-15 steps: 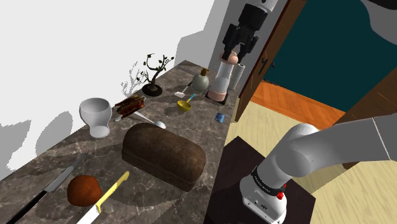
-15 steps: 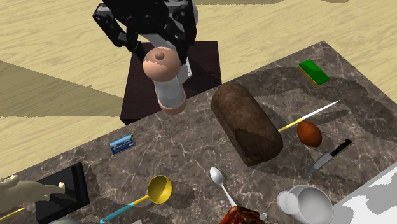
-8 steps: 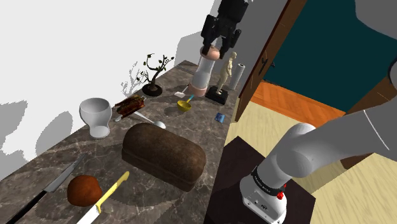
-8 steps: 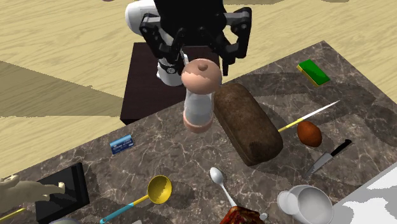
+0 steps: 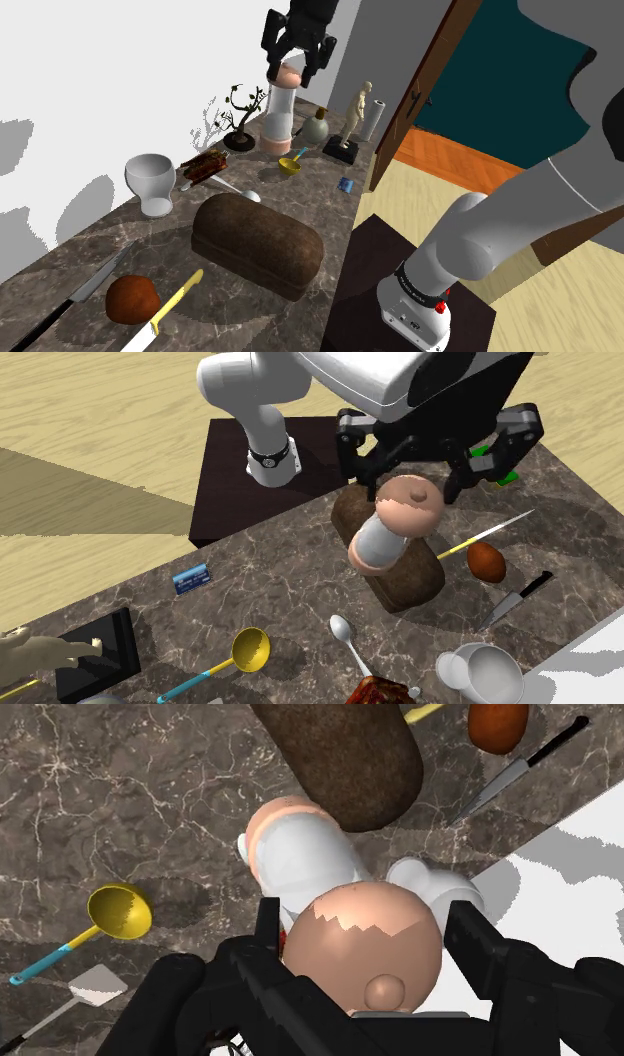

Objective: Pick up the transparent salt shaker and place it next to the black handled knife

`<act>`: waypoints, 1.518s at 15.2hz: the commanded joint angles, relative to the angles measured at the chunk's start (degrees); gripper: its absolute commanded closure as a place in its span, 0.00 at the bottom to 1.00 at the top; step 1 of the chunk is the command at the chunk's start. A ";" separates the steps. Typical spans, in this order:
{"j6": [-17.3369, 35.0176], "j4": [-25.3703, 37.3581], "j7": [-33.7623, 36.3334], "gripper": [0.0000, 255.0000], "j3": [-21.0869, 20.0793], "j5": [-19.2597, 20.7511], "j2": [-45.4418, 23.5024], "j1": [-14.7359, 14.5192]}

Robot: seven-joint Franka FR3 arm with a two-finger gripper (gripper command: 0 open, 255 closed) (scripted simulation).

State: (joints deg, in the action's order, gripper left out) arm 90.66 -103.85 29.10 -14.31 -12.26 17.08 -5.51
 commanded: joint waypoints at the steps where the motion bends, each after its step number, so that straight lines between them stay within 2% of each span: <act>1: 0.44 3.25 3.05 1.00 -2.13 0.40 -3.18 -0.74; 9: 0.13 20.85 14.29 1.00 -9.08 6.27 -19.78 -4.76; 15: -4.46 40.54 22.03 1.00 -11.78 13.99 -35.45 -11.73; 23: 3.48 29.21 20.77 1.00 -11.51 12.26 -31.89 -10.02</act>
State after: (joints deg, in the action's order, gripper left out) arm 93.02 -73.10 50.15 -25.88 0.24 -15.28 -15.83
